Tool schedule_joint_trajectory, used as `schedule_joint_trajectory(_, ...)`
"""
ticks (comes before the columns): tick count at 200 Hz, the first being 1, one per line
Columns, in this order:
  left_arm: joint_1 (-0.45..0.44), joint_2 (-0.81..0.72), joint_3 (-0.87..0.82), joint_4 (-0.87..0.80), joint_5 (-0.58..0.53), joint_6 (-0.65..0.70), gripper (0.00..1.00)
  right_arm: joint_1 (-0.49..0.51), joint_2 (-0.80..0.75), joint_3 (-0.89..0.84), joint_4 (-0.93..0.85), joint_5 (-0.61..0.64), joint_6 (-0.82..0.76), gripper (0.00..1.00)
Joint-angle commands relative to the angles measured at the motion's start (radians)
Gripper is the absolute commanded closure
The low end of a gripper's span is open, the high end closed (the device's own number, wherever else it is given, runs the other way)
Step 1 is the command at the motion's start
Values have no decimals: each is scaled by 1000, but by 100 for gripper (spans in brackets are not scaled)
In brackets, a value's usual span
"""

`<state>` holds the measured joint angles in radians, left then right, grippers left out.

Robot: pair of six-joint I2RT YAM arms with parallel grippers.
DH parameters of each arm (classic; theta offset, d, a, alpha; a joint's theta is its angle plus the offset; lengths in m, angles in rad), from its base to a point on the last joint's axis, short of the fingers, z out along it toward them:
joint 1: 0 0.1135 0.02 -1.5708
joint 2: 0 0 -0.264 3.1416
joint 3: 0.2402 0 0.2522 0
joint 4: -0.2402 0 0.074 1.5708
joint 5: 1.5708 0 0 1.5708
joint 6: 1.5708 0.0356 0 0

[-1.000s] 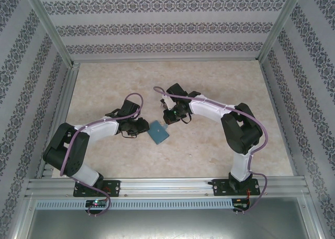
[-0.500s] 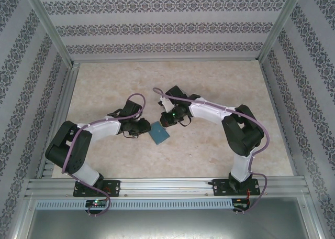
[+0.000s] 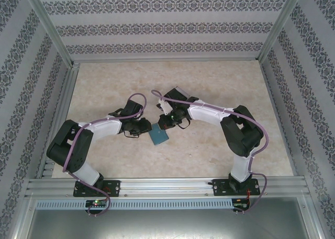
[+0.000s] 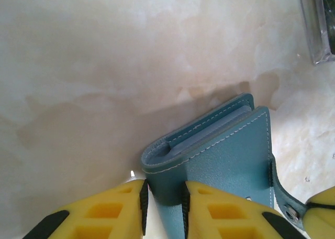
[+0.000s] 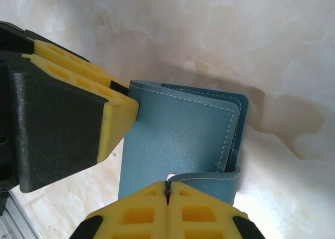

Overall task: Put the credit cards into the card holder
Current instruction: Close the button on the card holder.

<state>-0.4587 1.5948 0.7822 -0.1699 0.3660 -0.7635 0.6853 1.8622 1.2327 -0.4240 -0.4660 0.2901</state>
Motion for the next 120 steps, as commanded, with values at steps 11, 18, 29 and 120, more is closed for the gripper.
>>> schedule_joint_trajectory(11, -15, 7, 24, 10, -3, 7, 73, 20, 31, 14, 1, -24, 7, 99)
schedule_joint_trajectory(18, -14, 6, 23, 9, -3, 8, 73, 22, 36, 18, -5, -15, 4, 99)
schedule_joint_trajectory(29, -14, 6, 24, 10, -6, 7, 73, 25, 41, 22, -10, -8, -1, 99)
schedule_joint_trajectory(120, -14, 13, 26, 7, -9, 7, 73, 33, 52, 24, -32, 26, -13, 99)
